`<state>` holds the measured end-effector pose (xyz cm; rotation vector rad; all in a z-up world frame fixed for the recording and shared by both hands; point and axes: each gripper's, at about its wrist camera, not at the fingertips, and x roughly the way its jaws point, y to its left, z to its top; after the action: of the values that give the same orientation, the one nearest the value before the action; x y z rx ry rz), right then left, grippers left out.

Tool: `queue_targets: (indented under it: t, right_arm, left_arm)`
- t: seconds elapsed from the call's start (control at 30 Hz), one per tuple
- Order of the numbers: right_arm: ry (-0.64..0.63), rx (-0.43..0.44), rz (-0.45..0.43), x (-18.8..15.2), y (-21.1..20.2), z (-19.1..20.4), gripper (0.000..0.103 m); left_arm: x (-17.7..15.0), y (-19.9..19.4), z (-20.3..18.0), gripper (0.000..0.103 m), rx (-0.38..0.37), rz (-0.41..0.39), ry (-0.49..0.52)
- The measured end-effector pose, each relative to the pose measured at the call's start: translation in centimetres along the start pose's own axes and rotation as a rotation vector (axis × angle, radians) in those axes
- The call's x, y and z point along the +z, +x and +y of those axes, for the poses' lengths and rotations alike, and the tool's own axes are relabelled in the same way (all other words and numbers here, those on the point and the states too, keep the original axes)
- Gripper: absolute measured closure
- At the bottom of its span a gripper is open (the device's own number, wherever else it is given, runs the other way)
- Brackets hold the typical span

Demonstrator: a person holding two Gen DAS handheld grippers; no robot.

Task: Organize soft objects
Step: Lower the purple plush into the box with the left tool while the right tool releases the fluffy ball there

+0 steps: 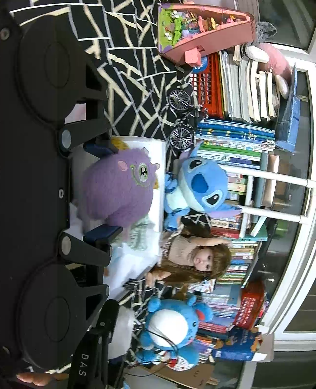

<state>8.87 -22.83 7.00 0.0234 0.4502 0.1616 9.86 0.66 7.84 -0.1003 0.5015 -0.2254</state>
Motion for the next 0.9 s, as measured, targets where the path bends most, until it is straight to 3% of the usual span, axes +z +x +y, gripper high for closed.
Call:
queue_targets:
  t: [0.23,0.43,0.7,0.9]
  right_arm:
    - [0.050,0.013,0.047,3.3,2.2,-1.6,0.027]
    - [0.101,0.029,0.110,5.2,5.1,-3.0,0.027]
    - [0.139,0.001,0.212,5.2,9.3,-4.3,0.027]
    - [0.144,-0.008,0.253,4.1,11.1,-4.6,0.027]
  left_arm:
    - [4.9,2.9,1.8,0.049,-0.029,0.000,-0.039]
    - [8.3,7.9,3.7,0.049,-0.071,0.067,-0.104]
    - [8.0,14.4,5.5,0.049,-0.030,0.184,-0.140]
    - [6.9,17.4,5.9,0.049,-0.028,0.218,-0.193]
